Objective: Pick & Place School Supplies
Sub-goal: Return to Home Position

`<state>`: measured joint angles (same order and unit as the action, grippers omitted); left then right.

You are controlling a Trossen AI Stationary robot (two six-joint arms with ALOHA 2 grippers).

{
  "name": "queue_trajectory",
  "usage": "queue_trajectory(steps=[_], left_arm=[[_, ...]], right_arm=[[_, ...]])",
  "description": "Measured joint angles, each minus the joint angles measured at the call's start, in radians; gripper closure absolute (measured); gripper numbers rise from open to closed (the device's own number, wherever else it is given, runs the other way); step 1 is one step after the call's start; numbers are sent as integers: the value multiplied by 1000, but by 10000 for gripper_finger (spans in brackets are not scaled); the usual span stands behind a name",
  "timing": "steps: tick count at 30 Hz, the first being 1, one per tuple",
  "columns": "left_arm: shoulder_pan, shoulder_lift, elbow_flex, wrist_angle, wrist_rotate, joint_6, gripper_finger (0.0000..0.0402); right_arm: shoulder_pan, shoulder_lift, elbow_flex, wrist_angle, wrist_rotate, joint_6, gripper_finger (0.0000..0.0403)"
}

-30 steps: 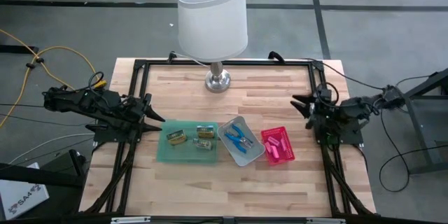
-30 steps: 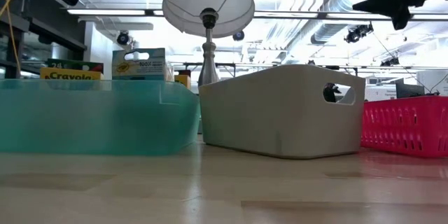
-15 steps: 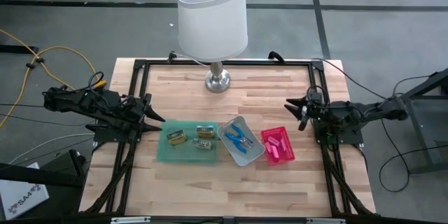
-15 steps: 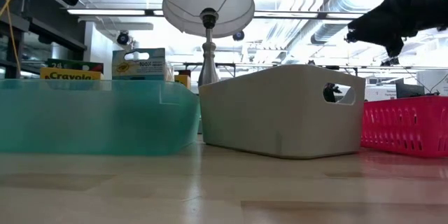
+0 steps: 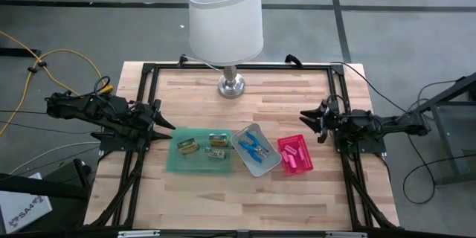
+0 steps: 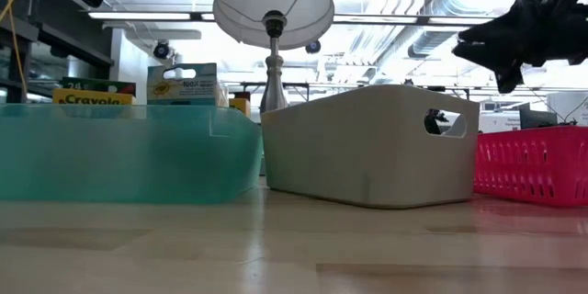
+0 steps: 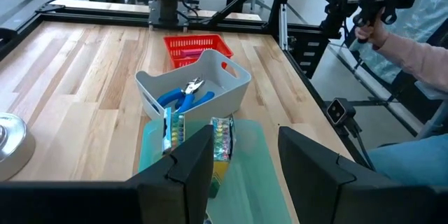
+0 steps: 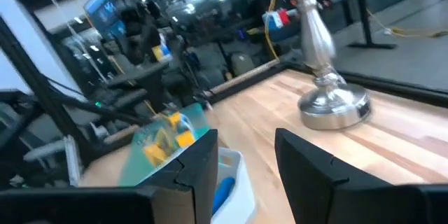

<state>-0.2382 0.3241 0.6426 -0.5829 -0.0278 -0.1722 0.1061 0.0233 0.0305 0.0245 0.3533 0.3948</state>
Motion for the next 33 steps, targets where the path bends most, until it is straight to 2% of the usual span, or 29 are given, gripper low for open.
queue_trajectory(steps=[3, 15, 22, 33], left_arm=[[0, 0, 0, 0, 0, -1, 245], [0, 0, 0, 0, 0, -7, 245], [0, 0, 0, 0, 0, -7, 245], [0, 0, 0, 0, 0, -8, 245]], right_arm=[[-15, -14, -21, 51, -35, -5, 269], [-75, -12, -22, 23, -186, -22, 269], [-100, -16, -22, -14, -357, -20, 269], [-103, -16, -22, -19, -361, -25, 269]])
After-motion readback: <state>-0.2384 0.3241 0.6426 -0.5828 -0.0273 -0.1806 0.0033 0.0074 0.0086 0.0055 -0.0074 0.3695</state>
